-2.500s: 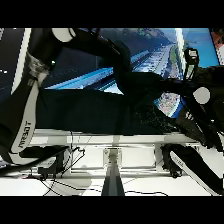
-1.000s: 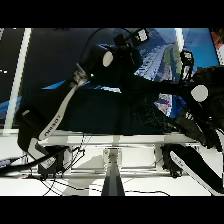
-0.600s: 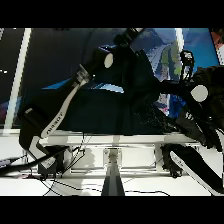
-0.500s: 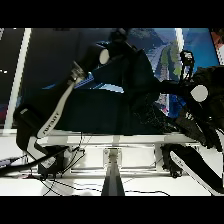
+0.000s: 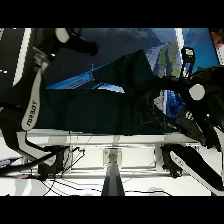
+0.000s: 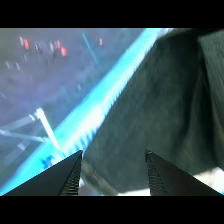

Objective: Fold the clothes and pants, and hang the long-sleeved shirts on hangers.

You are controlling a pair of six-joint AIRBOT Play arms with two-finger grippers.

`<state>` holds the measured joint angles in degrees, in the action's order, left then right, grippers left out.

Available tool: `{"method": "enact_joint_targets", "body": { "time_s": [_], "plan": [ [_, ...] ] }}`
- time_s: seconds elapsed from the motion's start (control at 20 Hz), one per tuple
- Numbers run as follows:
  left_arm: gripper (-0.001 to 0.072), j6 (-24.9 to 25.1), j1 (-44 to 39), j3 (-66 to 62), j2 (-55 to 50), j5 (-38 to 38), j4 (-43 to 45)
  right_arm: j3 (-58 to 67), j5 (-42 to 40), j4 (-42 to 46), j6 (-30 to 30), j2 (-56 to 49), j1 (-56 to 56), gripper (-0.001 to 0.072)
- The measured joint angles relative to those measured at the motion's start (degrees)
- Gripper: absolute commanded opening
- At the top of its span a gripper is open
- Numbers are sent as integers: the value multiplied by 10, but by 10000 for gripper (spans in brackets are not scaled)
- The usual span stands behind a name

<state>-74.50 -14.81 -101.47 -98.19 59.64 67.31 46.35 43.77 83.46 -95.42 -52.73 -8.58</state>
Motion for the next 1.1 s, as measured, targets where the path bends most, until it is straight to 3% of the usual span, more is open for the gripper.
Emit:
{"method": "enact_joint_targets", "body": {
  "time_s": [0.05,0.1,0.15,0.2,0.4,0.55,0.6,0.7,0.9,1.0,1.1],
  "plan": [
    [410,10,19,0,0,22,-34,0,-21,9,0,-18,0,38],
    [409,15,34,1,1,40,-62,0,-41,16,0,-36,0,214],
    [410,21,48,3,1,58,-86,0,-65,20,0,-56,0,571],
    [410,25,58,7,1,75,-100,0,-80,20,0,-74,0,689],
    [421,52,77,59,0,124,-136,1,-122,3,-2,-114,0,689],
    [423,65,82,108,-8,118,-147,1,-133,-3,-3,-122,0,689],
    [453,67,83,123,-12,111,-149,2,-135,-4,-3,-123,0,689],
    [700,70,82,142,-26,101,-153,2,-138,-6,-3,-125,0,689],
    [690,73,81,158,-70,80,-213,2,-139,-7,-4,-126,0,689],
    [606,73,79,160,-92,62,-250,2,-140,-7,-4,-126,0,688],
    [596,74,72,162,-111,47,-273,2,-140,-7,-4,-126,0,689]
  ]
}}
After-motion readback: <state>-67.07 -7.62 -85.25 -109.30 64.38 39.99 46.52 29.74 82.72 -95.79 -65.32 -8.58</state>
